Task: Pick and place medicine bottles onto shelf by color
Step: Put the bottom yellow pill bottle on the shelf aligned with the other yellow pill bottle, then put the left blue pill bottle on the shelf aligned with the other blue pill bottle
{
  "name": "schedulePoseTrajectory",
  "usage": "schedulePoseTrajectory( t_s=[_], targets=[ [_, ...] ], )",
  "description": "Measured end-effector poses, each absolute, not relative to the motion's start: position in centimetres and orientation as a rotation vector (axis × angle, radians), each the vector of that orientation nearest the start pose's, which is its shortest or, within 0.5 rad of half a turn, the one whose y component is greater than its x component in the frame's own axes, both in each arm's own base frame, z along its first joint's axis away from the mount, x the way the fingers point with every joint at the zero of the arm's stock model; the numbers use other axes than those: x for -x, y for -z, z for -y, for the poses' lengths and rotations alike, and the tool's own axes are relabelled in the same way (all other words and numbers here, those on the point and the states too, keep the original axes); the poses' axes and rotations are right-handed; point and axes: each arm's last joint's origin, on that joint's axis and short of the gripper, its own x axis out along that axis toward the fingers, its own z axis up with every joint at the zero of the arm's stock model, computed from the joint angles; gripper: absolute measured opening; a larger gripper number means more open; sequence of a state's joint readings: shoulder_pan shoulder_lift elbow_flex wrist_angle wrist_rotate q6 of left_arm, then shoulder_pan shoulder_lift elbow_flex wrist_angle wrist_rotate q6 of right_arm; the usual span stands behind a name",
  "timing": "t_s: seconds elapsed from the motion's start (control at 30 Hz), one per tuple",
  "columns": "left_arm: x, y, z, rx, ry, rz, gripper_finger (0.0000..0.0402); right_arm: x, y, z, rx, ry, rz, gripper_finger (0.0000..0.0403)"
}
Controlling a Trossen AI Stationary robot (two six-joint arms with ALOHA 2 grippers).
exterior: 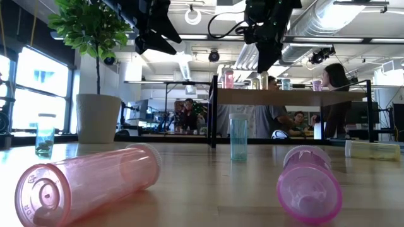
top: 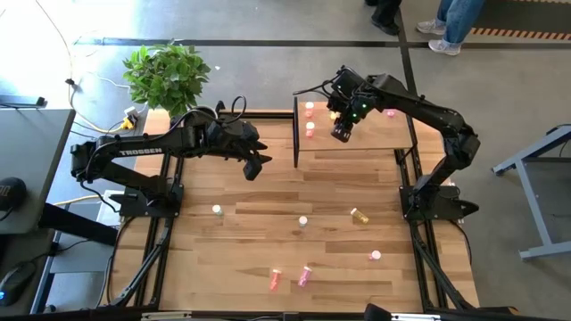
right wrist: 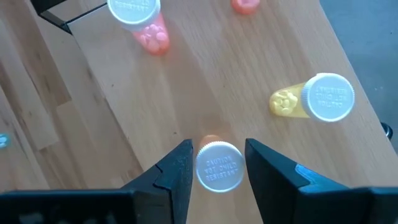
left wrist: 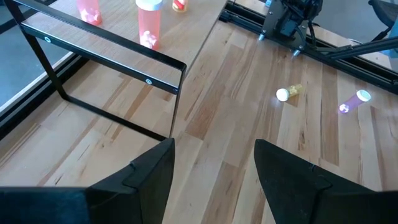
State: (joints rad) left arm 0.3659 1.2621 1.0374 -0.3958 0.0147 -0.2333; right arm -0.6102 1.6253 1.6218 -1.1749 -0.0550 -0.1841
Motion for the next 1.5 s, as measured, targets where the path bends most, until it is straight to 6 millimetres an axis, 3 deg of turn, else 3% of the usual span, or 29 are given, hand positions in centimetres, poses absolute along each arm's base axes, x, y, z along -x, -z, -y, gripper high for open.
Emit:
schedulePoseTrajectory(
  t_s=[0.57, 1.03, 1.33, 1.5],
  targets=[
    [-25.3, -30.3, -9.6, 0.341, -0.410, -0.571, 0.0212, -26.2, -34.0, 18.1, -0.203, 0.377, -1.126, 0.0138],
    [-25.0, -30.2, -9.4, 0.347, -0.400, -0.601, 0.0211, -24.0, -37.8, 16.0, -0.296, 0.492, -0.945, 0.0138],
    [-23.6, -31.0, -6.6, 0.274, -0.351, -0.659, 0.0211, -23.2, -40.7, 13.5, -0.382, 0.521, -0.728, 0.0138],
    [-22.3, -30.6, -4.4, 0.287, -0.365, -0.790, 0.0211, -23.5, -41.3, 12.3, -0.422, 0.507, -0.679, 0.0138]
  ],
)
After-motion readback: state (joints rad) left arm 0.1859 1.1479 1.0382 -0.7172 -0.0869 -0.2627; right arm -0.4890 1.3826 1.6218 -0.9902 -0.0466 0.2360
